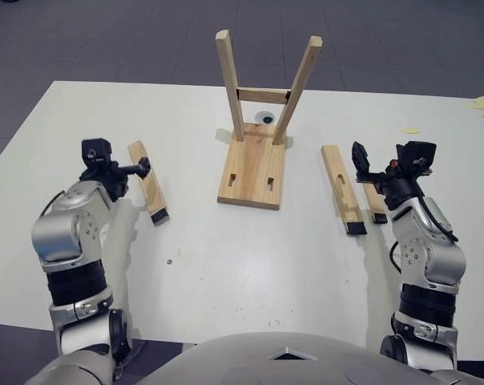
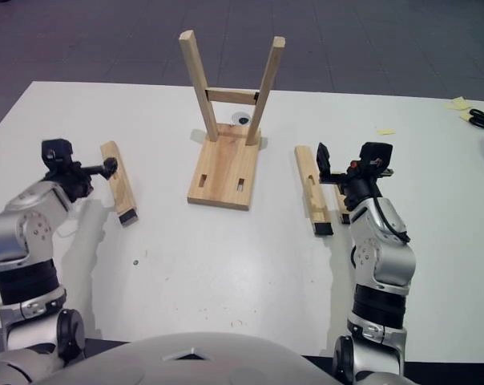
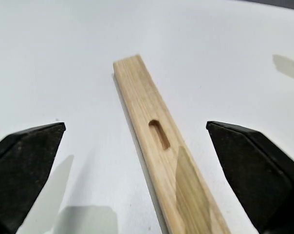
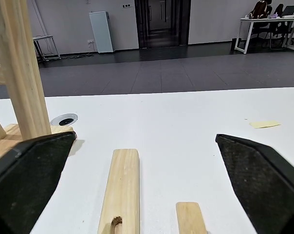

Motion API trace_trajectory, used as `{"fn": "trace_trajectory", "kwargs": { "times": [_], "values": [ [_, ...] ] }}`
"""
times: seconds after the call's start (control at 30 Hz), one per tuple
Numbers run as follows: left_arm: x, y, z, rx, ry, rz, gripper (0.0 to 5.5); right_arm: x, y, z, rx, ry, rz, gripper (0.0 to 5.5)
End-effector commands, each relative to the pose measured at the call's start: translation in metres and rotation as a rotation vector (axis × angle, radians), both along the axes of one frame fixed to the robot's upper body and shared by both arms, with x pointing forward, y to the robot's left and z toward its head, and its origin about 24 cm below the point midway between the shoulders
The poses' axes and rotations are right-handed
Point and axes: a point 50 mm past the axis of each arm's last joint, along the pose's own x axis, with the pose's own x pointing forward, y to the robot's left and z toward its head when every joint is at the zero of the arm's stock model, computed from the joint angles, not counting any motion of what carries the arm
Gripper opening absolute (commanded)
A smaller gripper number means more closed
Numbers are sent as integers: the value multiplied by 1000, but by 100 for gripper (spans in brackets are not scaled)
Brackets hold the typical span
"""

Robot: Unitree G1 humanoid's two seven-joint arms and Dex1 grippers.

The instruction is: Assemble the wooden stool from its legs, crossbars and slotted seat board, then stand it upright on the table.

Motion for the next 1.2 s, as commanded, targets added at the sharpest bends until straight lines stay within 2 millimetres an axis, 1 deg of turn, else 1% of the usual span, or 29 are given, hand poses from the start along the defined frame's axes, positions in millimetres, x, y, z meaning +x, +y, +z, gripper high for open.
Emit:
{"fn": "trace_trajectory", "kwargs": {
  "times": [0.03,0.07,0.1,0.17,0.2,0.27,0.33,0.43,0.53,0.67,0.73,0.83,0.9,1.03,1.1,1.17,1.2],
  "values": [
    [-12,11,6,-14,-100,175,540,2,-13,-6,-23,66,7,538],
    [-14,17,15,-16,-166,234,540,5,-16,-5,-26,78,24,538],
    [-21,24,26,-3,-239,297,540,14,-18,-3,-25,87,55,538],
    [-30,36,53,83,-394,336,540,28,-16,4,-21,88,107,538],
    [-31,38,63,113,-453,329,540,32,-14,6,-19,88,121,538],
    [-26,40,75,158,-518,299,540,34,-13,5,-17,97,139,538],
    [-17,37,80,156,-555,272,540,34,-12,-1,-26,115,149,538],
    [-10,33,81,174,-574,239,540,39,-8,-4,-34,121,164,538],
    [-5,33,80,178,-587,231,540,42,-3,-6,-60,121,192,538],
    [12,30,81,152,-610,228,540,35,-5,-20,-76,174,201,538],
    [21,24,87,135,-629,205,540,31,-9,-24,-98,208,206,538],
    [29,16,90,133,-639,164,540,25,-18,-31,-107,257,191,538],
    [30,13,88,136,-626,147,540,19,-22,-36,-103,298,190,538],
    [28,7,78,131,-586,137,540,13,-34,-49,-154,382,151,538],
    [28,2,77,124,-582,123,540,13,-32,-44,-92,344,150,538],
    [27,-2,74,125,-575,109,540,16,-30,-35,1,263,146,538],
    [27,-3,73,126,-571,102,540,16,-32,-32,46,248,124,538]
  ]
}}
